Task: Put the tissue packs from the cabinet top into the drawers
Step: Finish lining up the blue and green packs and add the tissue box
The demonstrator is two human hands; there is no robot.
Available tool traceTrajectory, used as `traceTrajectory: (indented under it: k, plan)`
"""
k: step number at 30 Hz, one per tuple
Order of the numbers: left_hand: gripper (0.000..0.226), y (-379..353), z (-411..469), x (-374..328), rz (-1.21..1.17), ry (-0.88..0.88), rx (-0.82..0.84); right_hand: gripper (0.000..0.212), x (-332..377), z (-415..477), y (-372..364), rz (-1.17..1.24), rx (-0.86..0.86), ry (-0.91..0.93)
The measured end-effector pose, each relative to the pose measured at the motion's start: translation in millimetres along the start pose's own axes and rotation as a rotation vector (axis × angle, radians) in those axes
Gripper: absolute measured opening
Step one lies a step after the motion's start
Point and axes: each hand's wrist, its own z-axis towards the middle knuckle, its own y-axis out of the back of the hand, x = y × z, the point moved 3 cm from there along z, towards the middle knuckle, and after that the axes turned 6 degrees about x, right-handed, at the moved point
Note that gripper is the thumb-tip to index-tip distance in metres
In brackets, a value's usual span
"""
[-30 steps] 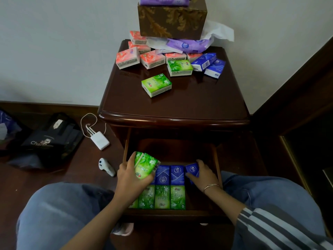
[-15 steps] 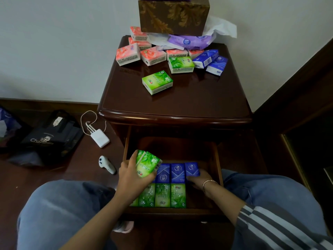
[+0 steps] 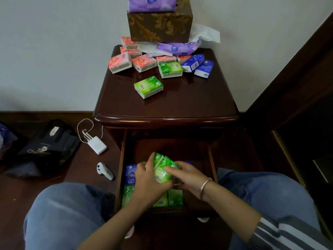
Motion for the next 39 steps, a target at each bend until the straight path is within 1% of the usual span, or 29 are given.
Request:
traceTrajectory:
  k: [3, 4, 5, 6, 7, 8, 9, 10, 11, 12, 14, 15, 17, 19, 21, 22, 24, 26, 28, 29, 31, 32, 34, 35, 37, 39]
  plan:
    - [0.122, -8, -5, -10, -0.077, 0.025, 0.167, 0.03, 2, -14, 3, 0.096, -0.093, 0.072]
    - [0.123, -6, -6, -9, -0.168, 0.052, 0.241, 0.032, 3, -17, 6, 0.102, -0.101, 0.078]
    - [0.12, -4, -8, -9, -0.317, 0.08, 0.308, 0.033, 4, -20, 10, 0.116, -0.091, 0.084]
    - [0.113, 0, -10, -8, -0.51, 0.103, 0.356, 0.034, 5, -22, 12, 0.141, -0.066, 0.084]
    - [0.1, 2, -12, -9, -0.696, 0.112, 0.377, 0.034, 7, -24, 14, 0.17, -0.036, 0.081]
    - [0.082, 2, -14, -9, -0.826, 0.124, 0.364, 0.034, 9, -26, 15, 0.185, -0.009, 0.077]
    - [0.065, 4, -15, -9, -0.897, 0.141, 0.319, 0.034, 10, -27, 16, 0.177, 0.009, 0.07]
    - [0.053, 6, -17, -10, -0.92, 0.152, 0.261, 0.033, 10, -28, 17, 0.148, 0.013, 0.059]
    - [0.049, 9, -18, -11, -0.904, 0.144, 0.195, 0.032, 10, -29, 17, 0.11, 0.0, 0.048]
    - [0.049, 14, -19, -11, -0.847, 0.121, 0.128, 0.031, 9, -29, 18, 0.07, -0.033, 0.046]
    - [0.06, 21, -23, -16, -0.631, 0.059, 0.031, 0.029, 6, -26, 19, 0.044, -0.099, 0.062]
    - [0.068, 21, -26, -20, -0.502, 0.034, -0.013, 0.027, 5, -24, 17, 0.077, -0.098, 0.078]
    - [0.074, 16, -35, -30, -0.277, -0.003, -0.123, 0.024, 4, -20, 13, 0.208, -0.042, 0.11]
    - [0.078, 9, -43, -39, -0.16, -0.018, -0.207, 0.034, 4, -19, 11, 0.33, 0.047, 0.107]
    - [0.081, 4, -46, -45, -0.089, -0.054, -0.254, 0.043, 4, -20, 11, 0.349, 0.126, 0.088]
    - [0.082, 1, -47, -48, -0.054, -0.084, -0.263, 0.043, 2, -20, 13, 0.331, 0.142, 0.087]
    - [0.085, -5, -47, -53, -0.01, -0.144, -0.229, 0.039, -1, -20, 18, 0.273, 0.129, 0.093]
    - [0.09, -11, -44, -52, -0.025, -0.185, -0.115, 0.031, -5, -19, 29, 0.229, 0.089, 0.076]
    - [0.092, -12, -37, -41, -0.056, -0.184, -0.005, 0.031, -10, -15, 45, 0.171, -0.001, 0.035]
    - [0.089, -10, -33, -31, -0.036, -0.166, 0.009, 0.036, -15, -11, 56, 0.084, -0.079, 0.003]
    - [0.073, -7, -25, -8, 0.055, -0.08, 0.002, 0.046, -28, -5, 75, -0.183, -0.236, -0.086]
    - [0.065, -8, -21, 5, 0.098, -0.011, 0.013, 0.047, -36, -1, 81, -0.305, -0.268, -0.134]
    - [0.055, -15, -17, 28, 0.158, 0.107, 0.072, 0.036, -54, 8, 82, -0.458, -0.237, -0.215]
    - [0.054, -20, -15, 36, 0.197, 0.134, 0.103, 0.03, -62, 12, 81, -0.497, -0.219, -0.238]
    - [0.054, -29, -11, 45, 0.322, 0.123, 0.125, 0.024, -70, 20, 82, -0.544, -0.233, -0.257]
    - [0.058, -32, -8, 52, 0.475, 0.085, 0.105, 0.023, -74, 24, 84, -0.542, -0.242, -0.273]
